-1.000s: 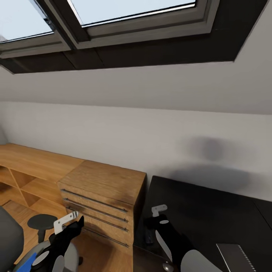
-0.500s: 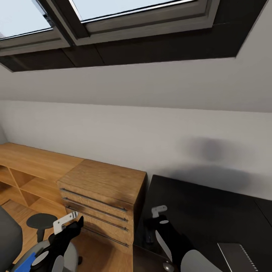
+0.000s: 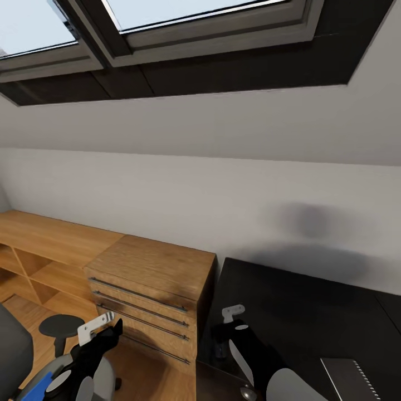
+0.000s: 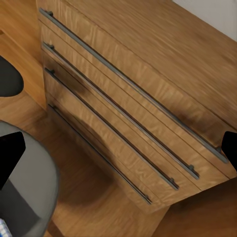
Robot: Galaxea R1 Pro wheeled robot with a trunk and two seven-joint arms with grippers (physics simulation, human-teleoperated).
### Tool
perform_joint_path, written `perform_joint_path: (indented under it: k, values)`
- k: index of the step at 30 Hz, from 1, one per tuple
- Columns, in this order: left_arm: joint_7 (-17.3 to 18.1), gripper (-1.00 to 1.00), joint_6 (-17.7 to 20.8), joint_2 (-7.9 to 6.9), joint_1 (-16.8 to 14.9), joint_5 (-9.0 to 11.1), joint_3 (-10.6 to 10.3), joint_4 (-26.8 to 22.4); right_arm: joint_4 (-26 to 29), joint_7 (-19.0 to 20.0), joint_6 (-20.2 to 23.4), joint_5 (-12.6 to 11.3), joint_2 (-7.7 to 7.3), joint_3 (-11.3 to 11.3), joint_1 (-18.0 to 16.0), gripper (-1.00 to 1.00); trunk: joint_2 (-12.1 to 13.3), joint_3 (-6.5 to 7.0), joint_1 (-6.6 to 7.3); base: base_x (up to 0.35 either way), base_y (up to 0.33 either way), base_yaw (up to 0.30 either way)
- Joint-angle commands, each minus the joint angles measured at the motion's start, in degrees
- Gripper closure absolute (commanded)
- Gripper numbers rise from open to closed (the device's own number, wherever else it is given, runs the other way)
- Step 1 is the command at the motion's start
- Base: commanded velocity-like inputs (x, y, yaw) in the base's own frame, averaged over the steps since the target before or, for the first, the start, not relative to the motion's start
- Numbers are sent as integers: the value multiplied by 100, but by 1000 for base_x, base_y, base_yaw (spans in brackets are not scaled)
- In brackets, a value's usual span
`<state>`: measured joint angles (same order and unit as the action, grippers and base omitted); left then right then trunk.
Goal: In the bedroom, organize the workspace by keeping the computer under the desk, ensuring the monitor is on the desk, placing the keyboard on the desk next to the monitor, placing the mouse on the desk next to the keyboard, moving the folder from the swivel chair onto the desk next to the mouse, stacking the notebook on top of the folder with the pen on top of the notebook, and positioning the swivel chair next to the desk.
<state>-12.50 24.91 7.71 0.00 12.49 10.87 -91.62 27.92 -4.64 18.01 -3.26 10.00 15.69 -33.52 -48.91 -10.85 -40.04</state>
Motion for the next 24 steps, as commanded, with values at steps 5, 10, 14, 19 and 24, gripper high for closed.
perform_joint_path:
  k: [5, 10, 14, 19, 24]
  values:
    - [-33, -100, 22, 2, 0, 60, 3, -13, 5, -28, 144, -35, 0, 35, -5, -100, -6, -7, -1, 0, 0, 0]
    - [-40, -100, 18, 2, 0, 60, 3, -14, 10, 49, 295, -35, 0, 45, -5, -100, -6, -7, -1, 0, 0, 0]
    - [-46, -100, 16, 2, 0, 60, 3, -14, 11, 77, 332, -37, 0, 47, -5, -100, -6, -7, -1, 0, 0, 0]
    - [-49, -100, 14, 2, 0, 60, 3, -14, 12, 93, 401, -41, 0, 48, -5, -100, -6, -7, -1, 0, 0, 0]
    - [-50, -100, 14, 2, 0, 60, 3, -14, 12, 101, 512, -55, 0, 48, -5, -100, -167, -79, -89, 0, 0, 0]
